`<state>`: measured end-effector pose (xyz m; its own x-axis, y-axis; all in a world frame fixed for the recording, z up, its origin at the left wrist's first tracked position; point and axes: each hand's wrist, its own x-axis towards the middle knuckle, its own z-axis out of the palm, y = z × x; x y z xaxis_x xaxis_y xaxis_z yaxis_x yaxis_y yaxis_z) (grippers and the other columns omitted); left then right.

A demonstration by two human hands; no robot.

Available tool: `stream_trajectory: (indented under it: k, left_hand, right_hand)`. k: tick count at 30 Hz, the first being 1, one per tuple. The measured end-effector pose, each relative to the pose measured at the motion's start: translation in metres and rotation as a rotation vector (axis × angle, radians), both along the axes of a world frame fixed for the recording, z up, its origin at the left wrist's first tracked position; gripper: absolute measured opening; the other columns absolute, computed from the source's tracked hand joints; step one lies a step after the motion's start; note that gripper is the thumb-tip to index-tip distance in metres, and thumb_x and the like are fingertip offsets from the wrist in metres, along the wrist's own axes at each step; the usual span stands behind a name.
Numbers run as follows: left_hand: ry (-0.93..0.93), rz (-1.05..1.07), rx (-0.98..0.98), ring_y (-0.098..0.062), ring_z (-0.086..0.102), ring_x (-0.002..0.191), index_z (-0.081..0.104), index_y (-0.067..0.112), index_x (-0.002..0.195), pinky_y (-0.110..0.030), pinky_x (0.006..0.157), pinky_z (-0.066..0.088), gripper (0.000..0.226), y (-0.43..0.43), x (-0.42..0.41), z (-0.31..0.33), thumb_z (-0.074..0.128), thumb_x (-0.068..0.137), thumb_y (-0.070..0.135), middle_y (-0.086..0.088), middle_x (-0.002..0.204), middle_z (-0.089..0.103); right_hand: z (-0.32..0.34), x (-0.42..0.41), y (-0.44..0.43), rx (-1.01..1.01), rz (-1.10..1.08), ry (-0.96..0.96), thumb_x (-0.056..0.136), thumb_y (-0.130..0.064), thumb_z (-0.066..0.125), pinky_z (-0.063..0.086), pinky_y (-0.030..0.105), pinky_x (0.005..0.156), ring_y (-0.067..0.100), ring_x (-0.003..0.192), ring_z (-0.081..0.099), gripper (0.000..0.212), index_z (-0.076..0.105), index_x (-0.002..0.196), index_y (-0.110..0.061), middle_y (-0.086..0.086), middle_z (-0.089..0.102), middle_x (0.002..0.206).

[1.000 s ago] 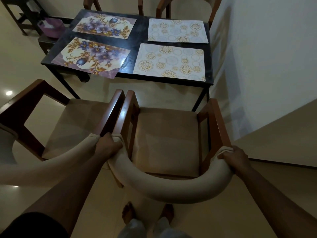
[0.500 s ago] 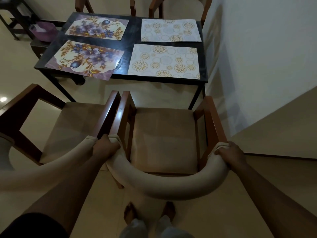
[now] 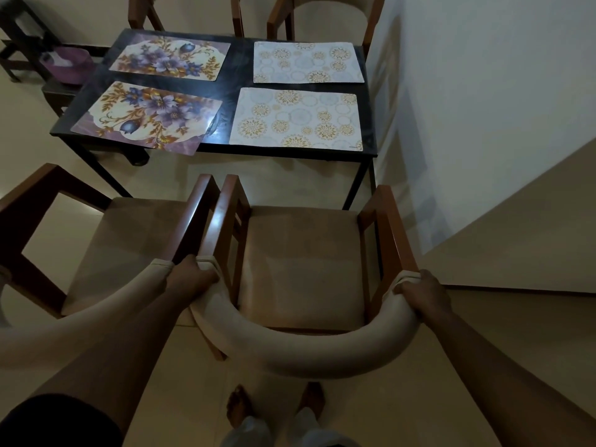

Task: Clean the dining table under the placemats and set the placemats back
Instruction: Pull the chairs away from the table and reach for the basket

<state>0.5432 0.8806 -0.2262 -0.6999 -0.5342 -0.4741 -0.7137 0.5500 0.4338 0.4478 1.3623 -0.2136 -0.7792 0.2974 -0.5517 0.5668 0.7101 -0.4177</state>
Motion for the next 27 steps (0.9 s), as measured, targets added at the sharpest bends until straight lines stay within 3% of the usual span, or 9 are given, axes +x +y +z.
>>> stream_trajectory:
  k: [3,7,14,18,22,27]
  left_hand:
    - [-0.003,-0.014,0.027,-0.03,0.062,0.105,0.056,0.0,0.128,-0.04,0.083,0.047,0.059,0.0,-0.004,0.003,0.081,0.083,0.029,-0.015,0.115,0.063]
    - [-0.007,-0.021,0.027,-0.034,0.061,0.115,0.054,0.001,0.134,-0.039,0.084,0.046,0.061,-0.002,-0.003,0.007,0.08,0.085,0.028,-0.016,0.121,0.061]
    - [0.0,-0.012,0.064,-0.028,0.059,0.105,0.054,0.004,0.131,-0.04,0.084,0.047,0.058,-0.009,0.001,0.006,0.079,0.085,0.028,-0.008,0.113,0.057]
    - [0.003,-0.004,0.034,-0.027,0.059,0.1,0.055,0.004,0.131,-0.04,0.082,0.047,0.056,-0.005,0.003,0.004,0.078,0.086,0.03,-0.014,0.119,0.063]
    - [-0.003,0.012,0.015,-0.038,0.063,0.114,0.054,0.002,0.134,-0.039,0.081,0.043,0.057,0.001,0.003,0.008,0.077,0.089,0.028,-0.02,0.124,0.063]
    - [-0.015,-0.002,0.032,-0.036,0.064,0.112,0.054,0.003,0.135,-0.039,0.081,0.046,0.063,-0.003,0.003,0.01,0.079,0.086,0.033,-0.019,0.124,0.065]
  right_hand:
    - [0.0,-0.003,0.002,-0.004,-0.006,-0.011,0.085,-0.033,0.077,0.052,0.058,0.101,0.043,0.131,0.053,0.077,0.043,0.152,-0.017,0.017,0.052,0.149]
    - [-0.002,-0.004,0.0,-0.006,0.014,-0.015,0.087,-0.03,0.076,0.053,0.058,0.099,0.043,0.129,0.053,0.075,0.042,0.152,-0.016,0.018,0.052,0.148]
    - [0.0,0.003,-0.004,-0.02,0.021,0.006,0.085,-0.028,0.076,0.056,0.055,0.092,0.041,0.117,0.059,0.06,0.052,0.139,-0.016,0.017,0.061,0.133]
    - [0.0,0.004,-0.003,0.003,0.026,0.011,0.083,-0.033,0.077,0.057,0.057,0.093,0.041,0.119,0.059,0.067,0.051,0.142,-0.016,0.016,0.061,0.136]
    - [0.003,0.005,-0.004,0.008,0.03,0.018,0.083,-0.032,0.077,0.058,0.057,0.091,0.042,0.118,0.059,0.062,0.053,0.138,-0.016,0.016,0.062,0.133]
    - [0.0,0.003,-0.002,0.02,0.028,0.006,0.08,-0.036,0.08,0.057,0.058,0.092,0.043,0.119,0.059,0.068,0.053,0.139,-0.016,0.017,0.061,0.135]
